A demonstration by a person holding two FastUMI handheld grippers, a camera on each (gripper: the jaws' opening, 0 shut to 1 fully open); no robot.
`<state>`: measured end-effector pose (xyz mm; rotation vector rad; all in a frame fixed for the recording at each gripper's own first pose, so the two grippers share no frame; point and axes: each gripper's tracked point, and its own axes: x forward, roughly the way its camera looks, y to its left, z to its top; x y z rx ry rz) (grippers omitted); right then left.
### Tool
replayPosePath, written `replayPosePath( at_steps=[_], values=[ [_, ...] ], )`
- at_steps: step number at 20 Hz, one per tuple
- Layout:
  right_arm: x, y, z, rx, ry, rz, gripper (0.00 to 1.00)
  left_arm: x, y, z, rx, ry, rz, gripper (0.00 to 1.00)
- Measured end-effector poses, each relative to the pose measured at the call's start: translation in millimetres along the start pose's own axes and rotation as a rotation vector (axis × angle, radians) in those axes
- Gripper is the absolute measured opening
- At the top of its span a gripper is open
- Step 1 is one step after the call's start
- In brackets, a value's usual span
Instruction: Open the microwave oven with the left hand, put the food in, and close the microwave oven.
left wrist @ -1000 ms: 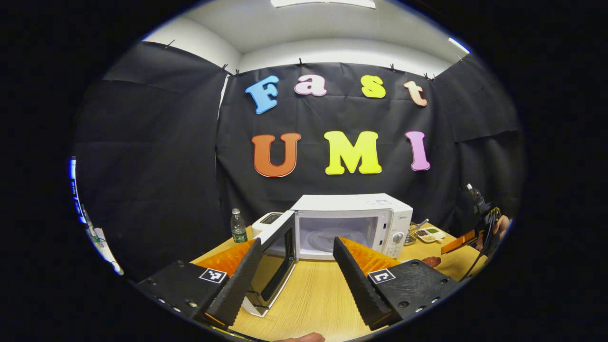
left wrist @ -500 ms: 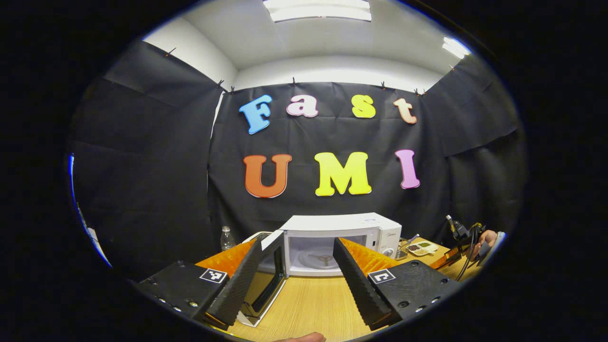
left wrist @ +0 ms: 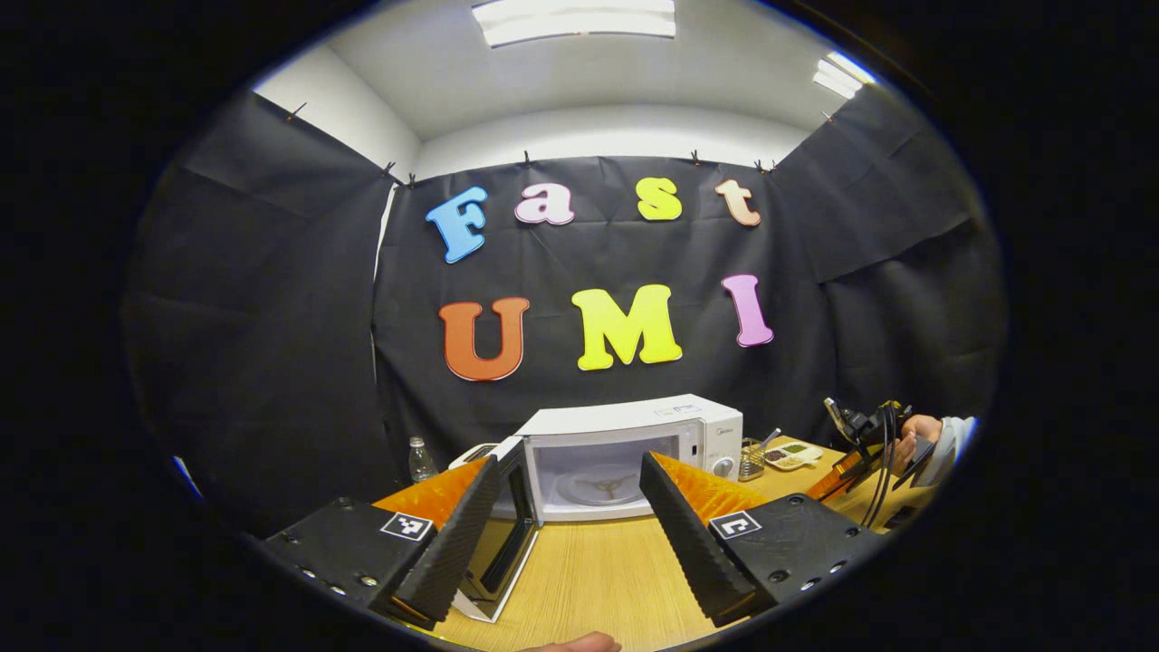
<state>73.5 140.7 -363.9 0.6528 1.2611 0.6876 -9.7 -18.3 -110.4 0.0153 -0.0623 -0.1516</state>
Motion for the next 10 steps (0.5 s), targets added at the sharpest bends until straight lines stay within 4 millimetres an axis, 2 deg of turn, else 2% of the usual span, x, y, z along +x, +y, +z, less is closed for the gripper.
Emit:
replayPosePath(
  at_steps=[1,2,3,4,7,10],
  values=[
    [-6.2,3.7,-0.1,-0.039,-0.029,-0.036,0.0,-3.1,1.5,-1.4,-0.009,-0.001,-0.007,0.95],
    [-12.4,10.2,1.3,-0.087,-0.061,-0.071,0.09,-5.5,4.4,-3.2,-0.023,0.0,-0.01,0.95],
    [-20.7,16.8,-0.5,-0.148,-0.098,-0.114,0.0,-6.5,11.9,-6.7,-0.043,0.013,-0.002,0.95],
    [-27.9,23.7,1.3,-0.212,-0.141,-0.164,0.09,-8.1,21.6,-14.0,-0.065,0.045,0.023,0.95],
    [-40.7,50.4,4.8,-0.403,-0.269,-0.301,0.09,-15.4,54.8,-28.3,-0.082,0.116,0.122,0.95],
    [-42.5,77.5,3.4,-0.582,-0.391,-0.415,0.09,-21.0,67.7,-34.5,-0.062,0.142,0.146,0.94]
  ],
)
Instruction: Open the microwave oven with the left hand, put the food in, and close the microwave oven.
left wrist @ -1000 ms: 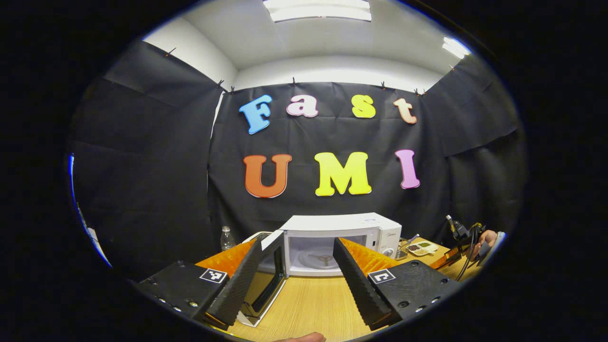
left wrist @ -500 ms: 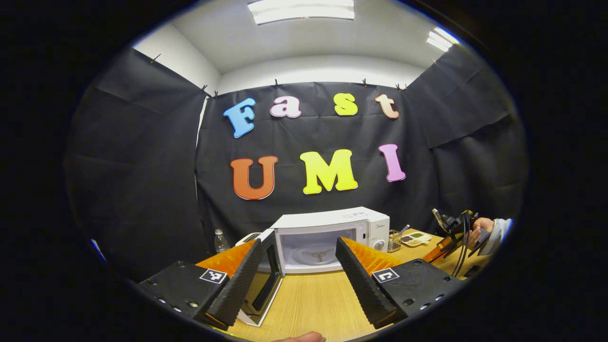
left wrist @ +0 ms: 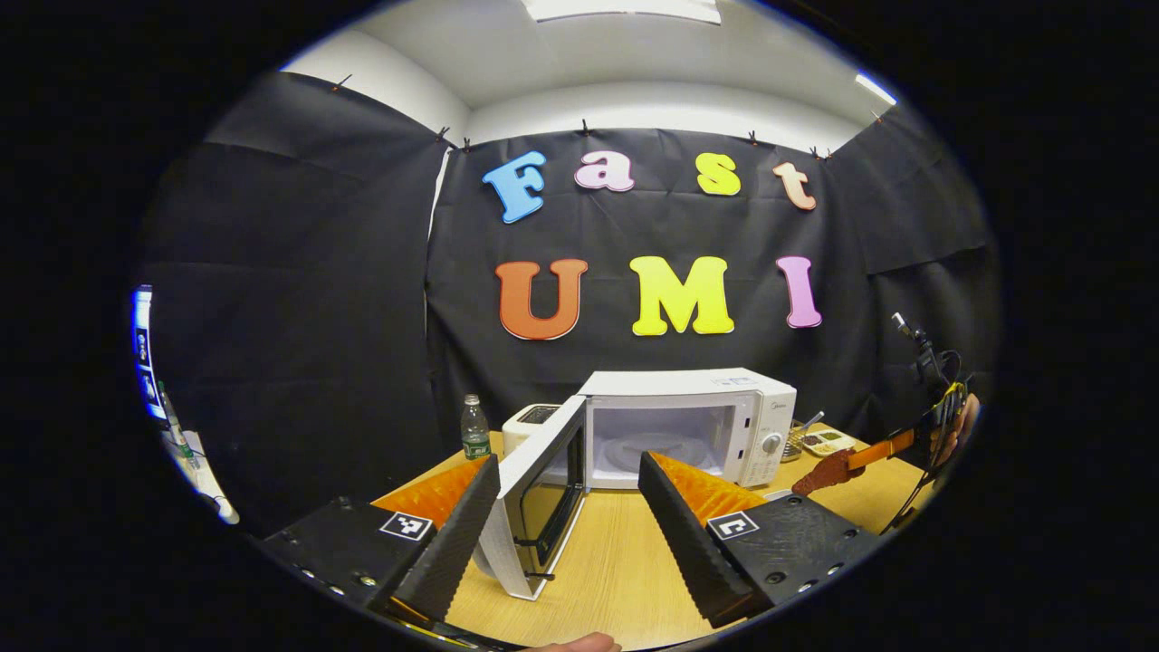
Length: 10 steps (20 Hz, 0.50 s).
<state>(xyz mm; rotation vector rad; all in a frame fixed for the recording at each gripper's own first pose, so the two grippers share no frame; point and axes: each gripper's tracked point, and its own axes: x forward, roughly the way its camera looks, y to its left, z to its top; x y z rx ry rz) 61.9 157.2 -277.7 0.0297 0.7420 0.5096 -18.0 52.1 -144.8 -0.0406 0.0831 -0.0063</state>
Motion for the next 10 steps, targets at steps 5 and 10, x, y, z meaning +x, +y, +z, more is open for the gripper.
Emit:
replayPosePath(
  at_steps=[5,10],
  values=[
    [11.2,57.5,19.9,-0.207,-0.138,-0.074,0.09,-7.5,13.1,0.1,-0.009,-0.016,0.005,0.94],
    [51.0,107.4,27.4,-0.327,-0.203,-0.097,0.09,-11.7,28.8,-5.3,-0.034,0.003,0.029,0.94]
  ],
)
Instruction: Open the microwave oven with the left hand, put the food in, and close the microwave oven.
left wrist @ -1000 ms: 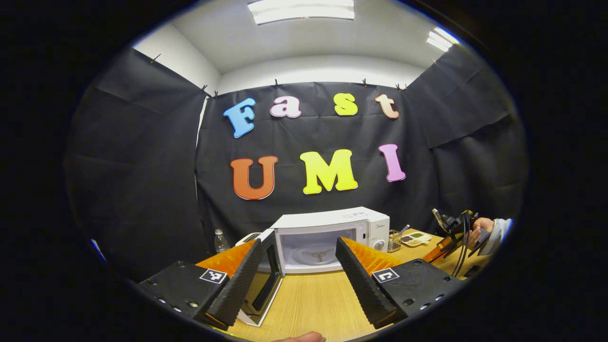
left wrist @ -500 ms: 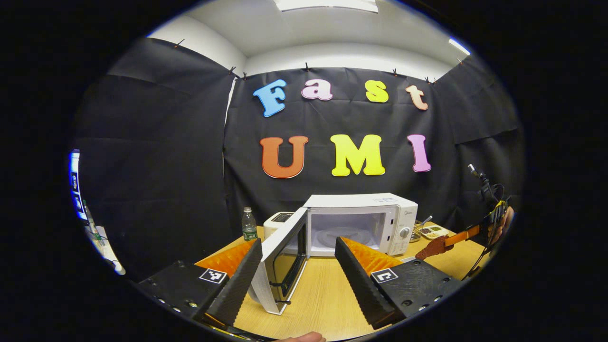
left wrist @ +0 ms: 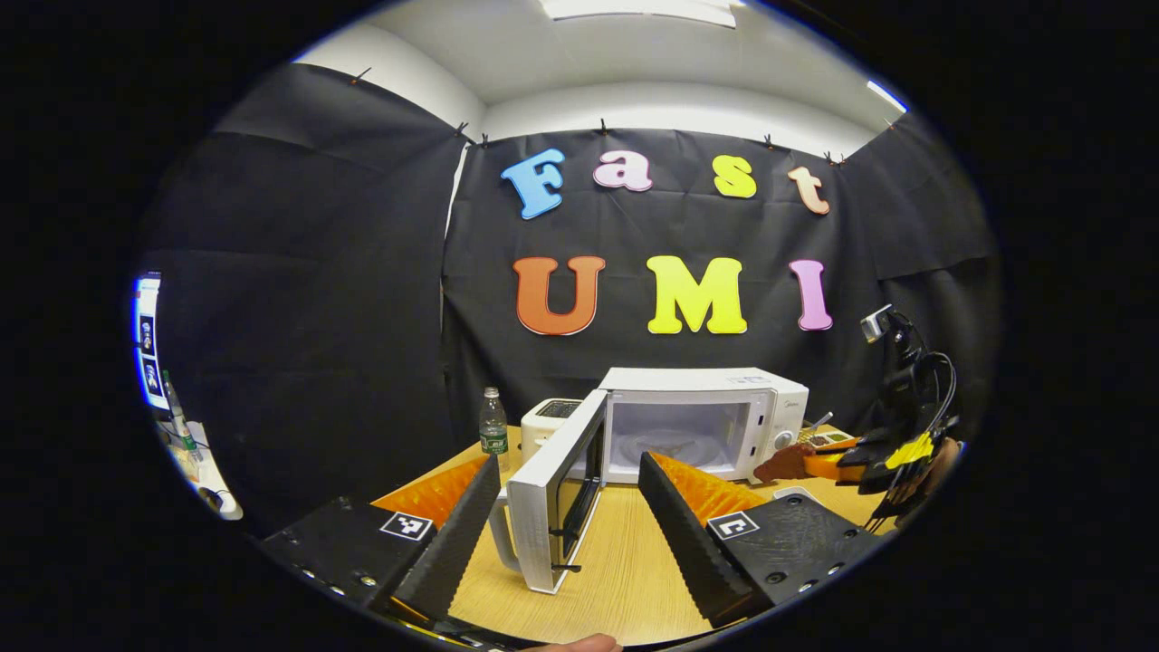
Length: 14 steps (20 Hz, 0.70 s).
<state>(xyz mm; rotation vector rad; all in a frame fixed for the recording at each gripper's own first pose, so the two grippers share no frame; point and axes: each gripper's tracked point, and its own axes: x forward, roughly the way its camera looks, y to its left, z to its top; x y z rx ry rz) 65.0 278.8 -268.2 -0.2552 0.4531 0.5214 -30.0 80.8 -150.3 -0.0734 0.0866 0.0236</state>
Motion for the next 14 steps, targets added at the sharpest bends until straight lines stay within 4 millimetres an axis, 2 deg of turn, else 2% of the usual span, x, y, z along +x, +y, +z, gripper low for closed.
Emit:
replayPosePath(
  at_steps=[4,7,10,11,12,13,14],
  values=[
    [41.3,24.0,11.9,-0.005,-0.049,-0.06,0.09,-0.8,5.9,-5.3,-0.005,0.014,0.003,0.94],
    [75.1,39.3,19.2,0.055,-0.073,-0.091,0.09,1.0,2.4,-13.9,-0.043,0.037,-0.038,0.94],
    [114.5,49.0,30.7,0.186,-0.099,-0.135,0.09,1.0,20.9,-19.5,-0.045,0.05,-0.005,0.94],
    [126.9,53.1,34.5,0.23,-0.114,-0.14,0.09,1.8,25.7,-20.1,-0.042,0.05,0.007,0.86],
    [141.4,60.4,40.1,0.278,-0.132,-0.127,0.09,1.1,27.7,-21.4,-0.041,0.054,0.009,0.94],
    [154.6,68.5,42.9,0.318,-0.134,-0.11,0.09,-1.2,30.0,-22.7,-0.044,0.056,0.009,0.94],
    [169.2,73.0,42.9,0.359,-0.135,-0.101,0.09,-3.6,34.0,-20.3,-0.05,0.05,0.012,0.82]
  ],
)
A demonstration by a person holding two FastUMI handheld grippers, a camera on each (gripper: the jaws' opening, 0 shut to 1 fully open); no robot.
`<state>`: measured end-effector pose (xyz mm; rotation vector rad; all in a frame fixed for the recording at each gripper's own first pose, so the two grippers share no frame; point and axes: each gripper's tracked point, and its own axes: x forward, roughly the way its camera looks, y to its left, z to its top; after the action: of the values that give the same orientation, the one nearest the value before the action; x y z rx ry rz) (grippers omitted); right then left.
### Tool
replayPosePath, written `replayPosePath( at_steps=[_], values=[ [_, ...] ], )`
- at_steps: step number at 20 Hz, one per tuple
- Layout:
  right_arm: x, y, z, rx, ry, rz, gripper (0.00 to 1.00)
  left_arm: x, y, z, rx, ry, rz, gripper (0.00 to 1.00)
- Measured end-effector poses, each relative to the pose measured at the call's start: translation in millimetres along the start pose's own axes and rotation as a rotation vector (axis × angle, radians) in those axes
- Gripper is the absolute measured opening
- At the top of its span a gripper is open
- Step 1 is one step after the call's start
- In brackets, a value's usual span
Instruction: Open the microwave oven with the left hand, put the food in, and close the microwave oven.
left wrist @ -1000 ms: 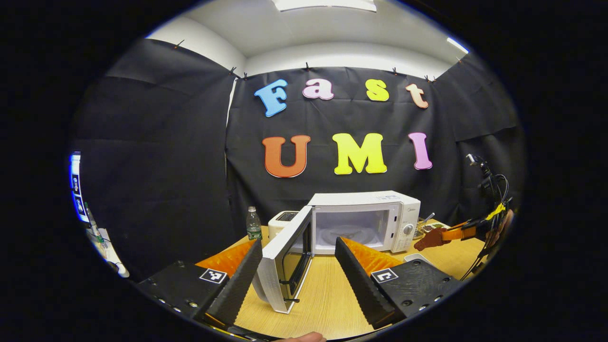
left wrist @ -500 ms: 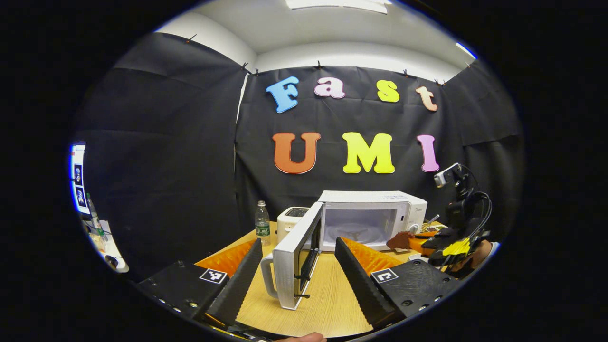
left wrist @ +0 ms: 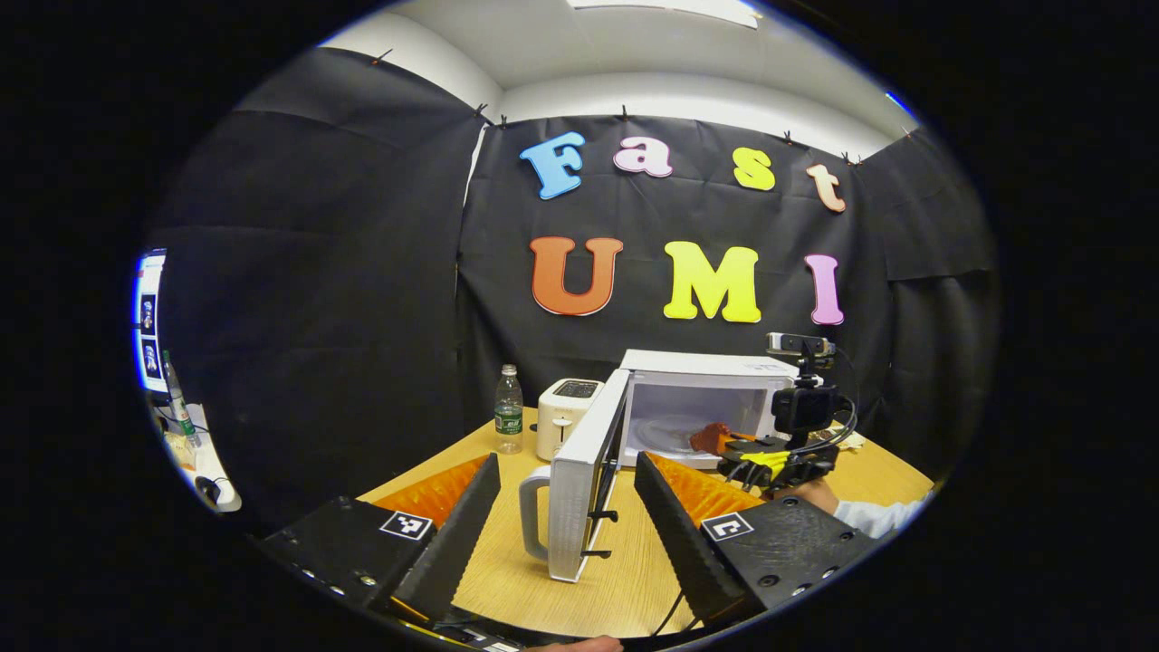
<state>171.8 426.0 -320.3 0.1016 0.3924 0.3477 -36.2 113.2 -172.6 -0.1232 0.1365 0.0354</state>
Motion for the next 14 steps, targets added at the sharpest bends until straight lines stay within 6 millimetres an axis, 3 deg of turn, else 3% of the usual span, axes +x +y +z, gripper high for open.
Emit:
replayPosePath(
  at_steps=[1,6,14],
  values=[
    [12.0,6.5,0.7,0.046,-0.005,0.008,0.1,-0.6,3.4,1.0,-0.008,-0.005,0.004,0.92],
    [54.8,29.2,25.5,0.292,-0.159,0.027,0.1,1.2,6.7,-2.2,-0.055,0.011,-0.024,0.92],
    [116.8,5.6,14.3,0.618,-0.159,-0.112,0.11,4.0,19.8,6.2,0.01,-0.004,0.012,0.92]
  ],
)
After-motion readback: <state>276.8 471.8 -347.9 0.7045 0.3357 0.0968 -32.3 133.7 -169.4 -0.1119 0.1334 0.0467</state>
